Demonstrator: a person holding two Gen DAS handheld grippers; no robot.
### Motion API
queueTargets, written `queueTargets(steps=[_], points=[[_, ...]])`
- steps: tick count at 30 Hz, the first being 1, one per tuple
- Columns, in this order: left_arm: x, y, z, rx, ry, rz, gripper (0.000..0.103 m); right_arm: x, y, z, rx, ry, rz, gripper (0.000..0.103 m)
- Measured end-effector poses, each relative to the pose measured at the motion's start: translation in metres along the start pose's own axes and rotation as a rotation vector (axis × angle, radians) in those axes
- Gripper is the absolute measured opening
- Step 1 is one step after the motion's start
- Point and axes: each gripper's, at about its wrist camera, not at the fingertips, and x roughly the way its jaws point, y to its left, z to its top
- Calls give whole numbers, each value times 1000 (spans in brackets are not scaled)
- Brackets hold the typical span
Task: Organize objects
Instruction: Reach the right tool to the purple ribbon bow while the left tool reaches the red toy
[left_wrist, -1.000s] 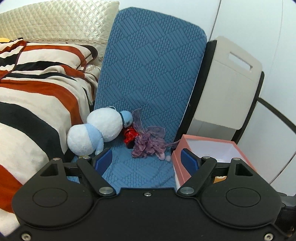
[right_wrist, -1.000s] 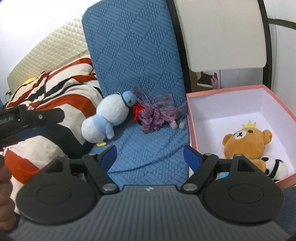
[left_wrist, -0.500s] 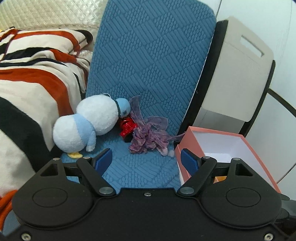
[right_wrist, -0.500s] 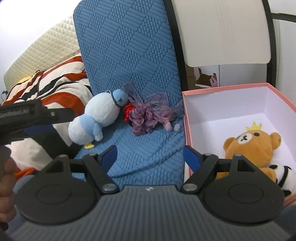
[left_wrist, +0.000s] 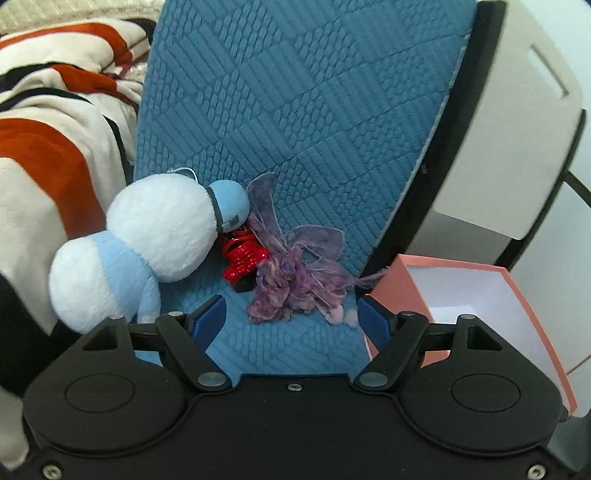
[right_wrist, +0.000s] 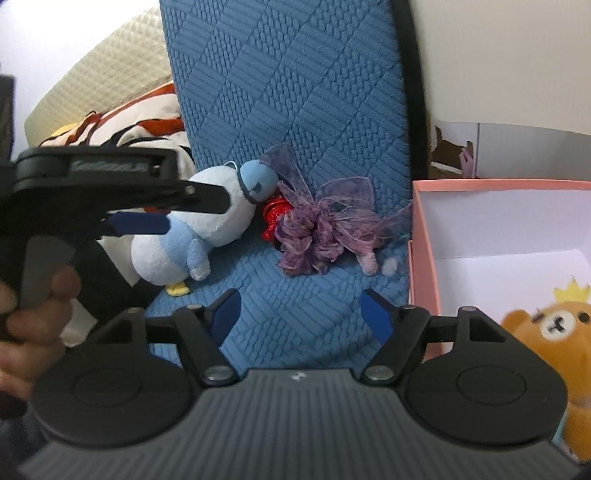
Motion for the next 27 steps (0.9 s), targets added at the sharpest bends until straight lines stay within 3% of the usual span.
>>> queueTargets(steps=[3, 11, 17, 21, 27], points=[[25, 7, 10, -26, 24, -7, 74, 18, -6, 7, 32, 21, 16, 71], [89, 27, 29, -22, 70, 11, 67, 63, 0, 25, -47, 28, 19, 71], [127, 45, 37, -69, 118, 13, 58, 106, 4, 39, -42, 52, 59, 67], [147, 56, 36, -115, 158, 4, 51, 134, -8, 43, 71, 104, 108, 64], [164, 69, 40, -184, 180, -22, 50, 167, -22, 40, 152, 149, 125, 63]])
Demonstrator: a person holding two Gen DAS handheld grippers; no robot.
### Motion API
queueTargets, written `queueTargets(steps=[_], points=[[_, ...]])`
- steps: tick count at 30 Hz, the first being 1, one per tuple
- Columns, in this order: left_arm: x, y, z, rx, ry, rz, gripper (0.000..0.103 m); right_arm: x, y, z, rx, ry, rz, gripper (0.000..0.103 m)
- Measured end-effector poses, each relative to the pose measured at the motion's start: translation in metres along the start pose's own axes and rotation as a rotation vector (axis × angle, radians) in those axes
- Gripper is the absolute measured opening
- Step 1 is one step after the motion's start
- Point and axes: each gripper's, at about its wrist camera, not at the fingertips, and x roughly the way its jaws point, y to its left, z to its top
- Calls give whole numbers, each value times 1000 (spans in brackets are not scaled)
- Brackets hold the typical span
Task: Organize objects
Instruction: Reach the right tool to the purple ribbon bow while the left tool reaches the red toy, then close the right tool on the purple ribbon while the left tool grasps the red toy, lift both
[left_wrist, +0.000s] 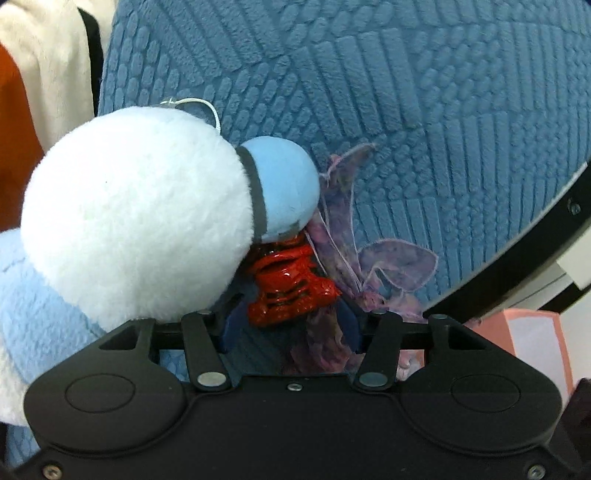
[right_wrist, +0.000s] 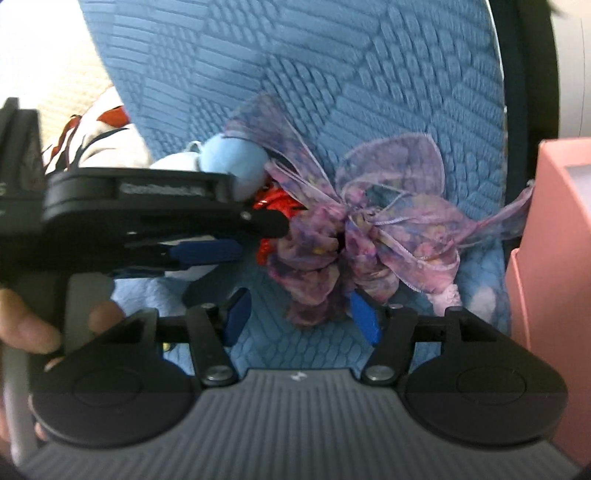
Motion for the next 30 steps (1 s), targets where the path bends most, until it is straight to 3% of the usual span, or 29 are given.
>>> queueTargets(steps=[8, 11, 13, 14, 26, 30], points=[[17, -8, -1, 23, 5, 43, 51, 20, -9, 5, 82, 12, 25, 49], [22, -13, -3, 38, -7, 63, 57, 28, -7, 6, 78, 30, -2, 31], [23, -17, -4, 53, -11, 65, 61, 30, -8, 3, 82, 29, -13, 11], [23, -17, -5, 52, -15, 62, 61, 29, -8, 3, 89, 28, -9, 8], [17, -9, -7, -1, -46, 33, 60, -19, -8, -6, 82, -15, -75, 4], [16, -7, -7, -32, -60, 24, 60, -40, -4, -11, 46, -39, -145, 4]])
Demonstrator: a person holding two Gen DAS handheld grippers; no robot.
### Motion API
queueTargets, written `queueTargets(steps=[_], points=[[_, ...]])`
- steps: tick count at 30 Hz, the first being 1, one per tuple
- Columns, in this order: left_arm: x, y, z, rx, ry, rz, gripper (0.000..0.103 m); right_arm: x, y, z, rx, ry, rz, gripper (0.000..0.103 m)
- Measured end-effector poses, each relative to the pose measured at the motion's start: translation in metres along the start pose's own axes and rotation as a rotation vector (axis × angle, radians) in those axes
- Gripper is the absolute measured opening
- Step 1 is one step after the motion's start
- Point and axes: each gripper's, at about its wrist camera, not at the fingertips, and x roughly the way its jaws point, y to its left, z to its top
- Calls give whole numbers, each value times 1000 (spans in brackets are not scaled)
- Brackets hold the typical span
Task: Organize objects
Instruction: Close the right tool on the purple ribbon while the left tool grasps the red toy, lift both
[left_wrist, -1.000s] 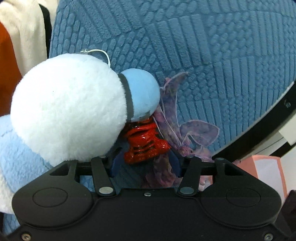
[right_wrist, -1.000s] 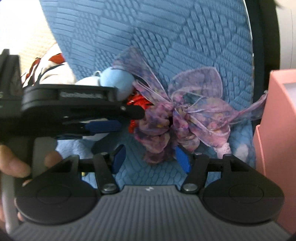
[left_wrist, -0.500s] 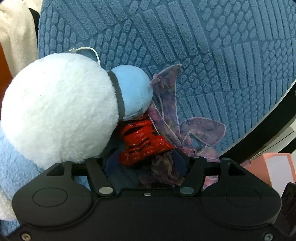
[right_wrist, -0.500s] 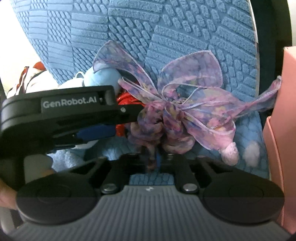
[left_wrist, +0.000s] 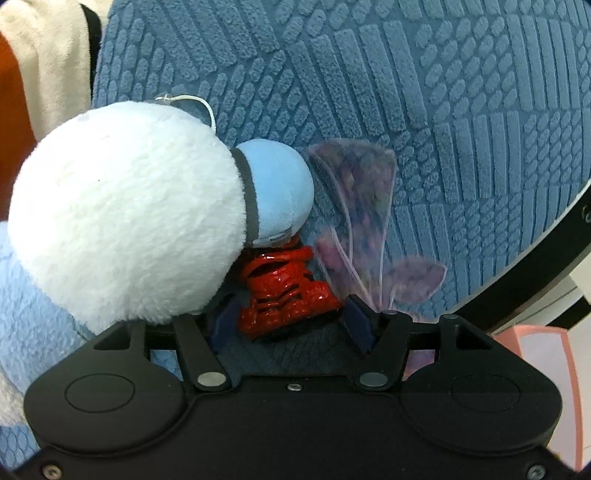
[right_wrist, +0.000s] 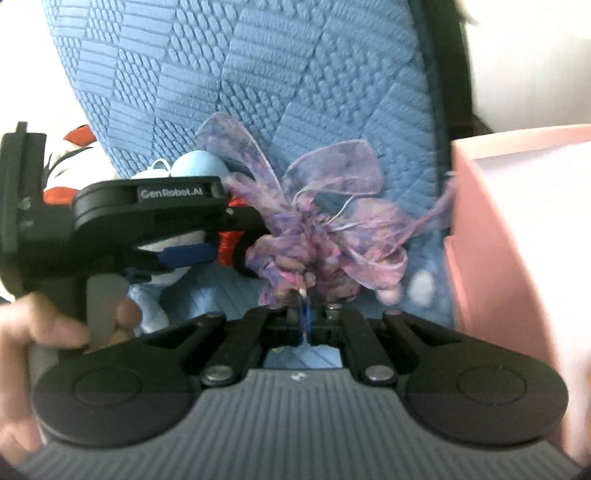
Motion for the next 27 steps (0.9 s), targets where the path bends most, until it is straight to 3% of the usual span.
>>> queueTargets(steps=[6, 15, 21, 27], points=[[0, 4, 1, -41, -11, -5, 59, -16, 6, -4, -93, -54, -131, 4], [11, -8, -3, -28, -24, 35, 57, 2, 23, -4, -163, -34, -111, 4], [-2, -8, -7, 12, -12, -26, 24, -1, 29, -8, -190, -27, -97, 4], [-20, -3, -23, 23, 22, -39, 18, -14, 23, -9, -137, -25, -86, 5]])
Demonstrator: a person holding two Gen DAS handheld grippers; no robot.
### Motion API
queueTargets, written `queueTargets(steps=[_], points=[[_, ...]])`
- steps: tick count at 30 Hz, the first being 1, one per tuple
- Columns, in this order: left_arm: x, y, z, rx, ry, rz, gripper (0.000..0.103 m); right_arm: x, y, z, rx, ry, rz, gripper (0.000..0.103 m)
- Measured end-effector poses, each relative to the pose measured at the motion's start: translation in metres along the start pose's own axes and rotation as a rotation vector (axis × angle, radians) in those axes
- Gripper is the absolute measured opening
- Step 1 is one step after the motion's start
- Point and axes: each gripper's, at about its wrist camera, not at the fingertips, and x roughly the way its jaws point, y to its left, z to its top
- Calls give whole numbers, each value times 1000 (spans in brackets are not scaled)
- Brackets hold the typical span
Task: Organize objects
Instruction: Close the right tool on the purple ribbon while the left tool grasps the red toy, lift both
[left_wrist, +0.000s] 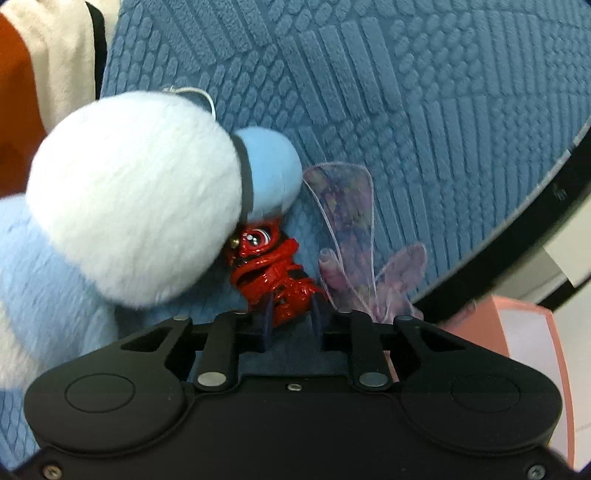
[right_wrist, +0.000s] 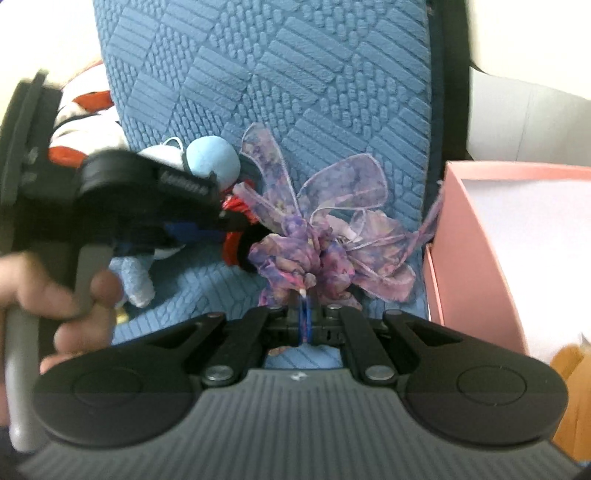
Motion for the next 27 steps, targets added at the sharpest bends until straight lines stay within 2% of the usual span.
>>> queueTargets(steps=[2, 3, 5, 8, 11, 12, 14, 15, 16, 18, 20, 23, 24, 25, 27], points=[[-6, 0, -11, 4, 17, -1, 10, -5, -3, -1, 14, -4, -4, 5], [-9, 1, -14, -7, 36, -19, 1, -8, -4, -1, 20, -8, -5, 5], [-14, -2, -19, -21, 67, -71, 0, -16, -5, -4, 28, -17, -6, 5], [-28, -12, -25, 29, 24, -36, 0, -27, -5, -9, 35, -27, -8, 5], [-36, -4, -26, -55, 6, -49, 7, -33, -3, -15, 22, -14, -7, 5], [-36, 1, -24, -95, 0, -50, 12, -33, -2, -16, 19, 0, -4, 5], [-35, 13, -21, -147, -10, -37, 15, -33, -1, -21, 15, 24, 2, 5], [-32, 16, -21, -164, -11, -31, 21, -33, 0, -23, 5, 38, 10, 6], [-29, 20, -20, -185, -3, -24, 31, -33, 2, -25, -3, 44, 15, 7], [-28, 33, -18, -256, 10, -40, 41, -32, 4, -25, -20, 42, 12, 8], [-23, 40, -17, -323, 25, -85, 44, -30, 5, -25, -41, 65, 13, 8], [-13, 47, -15, -397, 47, -104, 50, -25, 5, -25, -58, 92, 24, 21], [-8, 49, -14, -417, 50, -100, 50, -24, 6, -25, -64, 99, 27, 33], [-5, 52, -14, -439, 52, -95, 50, -23, 7, -25, -70, 101, 35, 40], [2, 57, -12, -477, 54, -85, 51, -21, 9, -25, -80, 99, 48, 41]])
